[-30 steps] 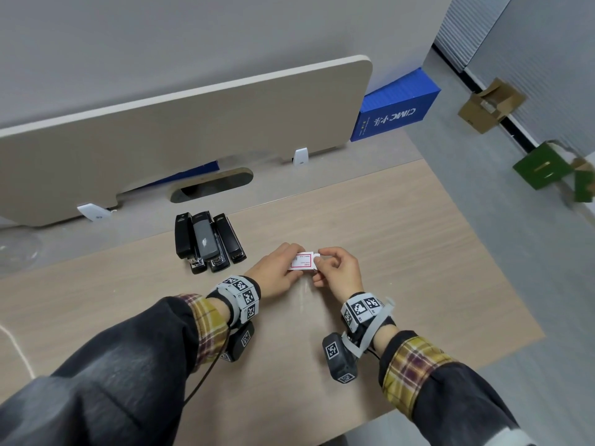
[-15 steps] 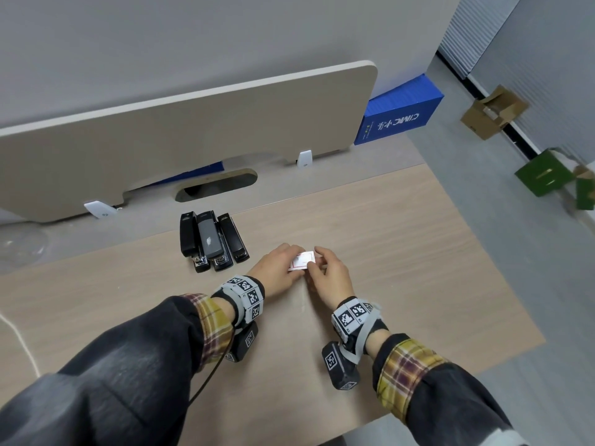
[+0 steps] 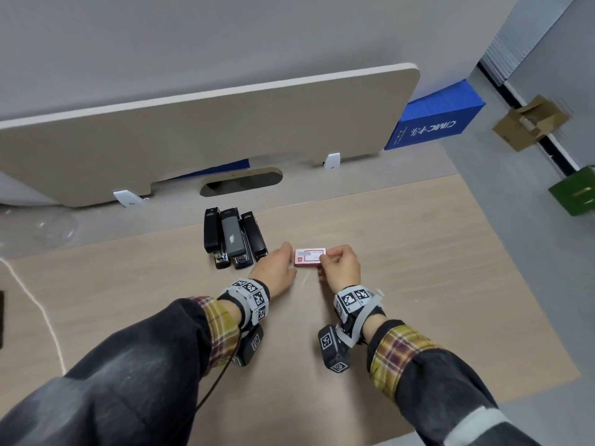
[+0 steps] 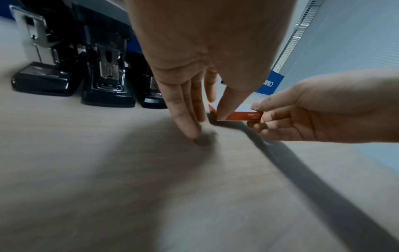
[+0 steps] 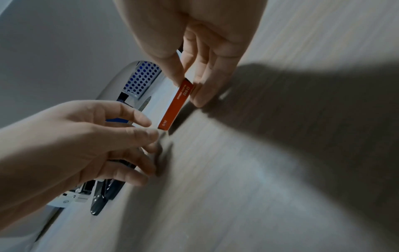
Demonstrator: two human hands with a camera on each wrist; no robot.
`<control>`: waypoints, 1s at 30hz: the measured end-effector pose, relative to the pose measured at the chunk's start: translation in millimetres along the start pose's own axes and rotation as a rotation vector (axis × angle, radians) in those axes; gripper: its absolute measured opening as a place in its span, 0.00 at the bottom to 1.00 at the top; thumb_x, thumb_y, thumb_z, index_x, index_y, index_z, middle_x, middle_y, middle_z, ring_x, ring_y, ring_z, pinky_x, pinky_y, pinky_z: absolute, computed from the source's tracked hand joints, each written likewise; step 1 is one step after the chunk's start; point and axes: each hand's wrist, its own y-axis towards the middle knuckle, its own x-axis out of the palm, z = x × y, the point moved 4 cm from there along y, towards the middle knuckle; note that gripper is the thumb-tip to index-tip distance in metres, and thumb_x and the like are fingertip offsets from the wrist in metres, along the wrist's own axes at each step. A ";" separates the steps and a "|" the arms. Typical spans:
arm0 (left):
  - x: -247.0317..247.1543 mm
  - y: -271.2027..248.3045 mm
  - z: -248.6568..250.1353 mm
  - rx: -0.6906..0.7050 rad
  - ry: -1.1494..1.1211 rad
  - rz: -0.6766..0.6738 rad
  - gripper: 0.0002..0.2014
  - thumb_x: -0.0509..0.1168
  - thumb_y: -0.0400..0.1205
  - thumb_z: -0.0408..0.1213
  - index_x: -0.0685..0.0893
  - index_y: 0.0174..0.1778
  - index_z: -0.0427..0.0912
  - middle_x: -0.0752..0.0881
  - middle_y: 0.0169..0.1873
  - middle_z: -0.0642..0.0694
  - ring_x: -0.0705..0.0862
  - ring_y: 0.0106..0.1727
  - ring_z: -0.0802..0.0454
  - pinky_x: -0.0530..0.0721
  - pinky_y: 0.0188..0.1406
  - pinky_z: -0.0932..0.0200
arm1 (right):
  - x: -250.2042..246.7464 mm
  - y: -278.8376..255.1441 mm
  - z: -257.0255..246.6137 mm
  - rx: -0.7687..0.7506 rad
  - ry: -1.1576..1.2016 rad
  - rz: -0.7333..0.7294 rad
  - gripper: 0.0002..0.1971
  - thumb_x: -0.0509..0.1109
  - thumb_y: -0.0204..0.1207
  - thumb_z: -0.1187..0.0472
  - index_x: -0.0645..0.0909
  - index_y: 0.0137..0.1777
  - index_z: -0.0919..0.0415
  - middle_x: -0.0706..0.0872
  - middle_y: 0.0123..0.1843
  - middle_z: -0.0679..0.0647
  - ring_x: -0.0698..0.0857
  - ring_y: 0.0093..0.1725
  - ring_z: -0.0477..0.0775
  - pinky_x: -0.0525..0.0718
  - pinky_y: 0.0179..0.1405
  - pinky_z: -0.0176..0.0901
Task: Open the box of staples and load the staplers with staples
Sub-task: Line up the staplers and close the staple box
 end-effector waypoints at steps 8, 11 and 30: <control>-4.1 12.7 7.1 0.046 -0.043 0.048 0.09 0.59 0.81 0.33 0.76 0.56 0.41 0.82 0.52 0.38 0.82 0.53 0.35 0.79 0.51 0.48 | 15.8 -6.7 -12.3 -0.295 -0.700 -0.291 0.14 0.65 0.74 0.50 0.76 0.56 0.54 0.86 0.51 0.55 0.85 0.51 0.62 0.81 0.42 0.49; -11.9 12.8 9.3 0.061 -0.028 0.044 0.09 0.57 0.82 0.35 0.76 0.56 0.41 0.83 0.51 0.39 0.83 0.50 0.37 0.81 0.50 0.47 | 11.0 3.3 -16.7 -0.227 -0.757 -0.212 0.11 0.64 0.75 0.50 0.78 0.49 0.57 0.87 0.48 0.56 0.85 0.48 0.63 0.80 0.41 0.47; -53.4 6.1 -0.7 0.061 -0.047 0.037 0.08 0.58 0.79 0.35 0.81 0.50 0.44 0.87 0.45 0.43 0.84 0.47 0.39 0.84 0.49 0.49 | 29.0 63.9 -58.7 -0.507 -0.965 -0.194 0.20 0.66 0.73 0.66 0.77 0.64 0.50 0.67 0.79 0.54 0.73 0.65 0.64 0.80 0.54 0.51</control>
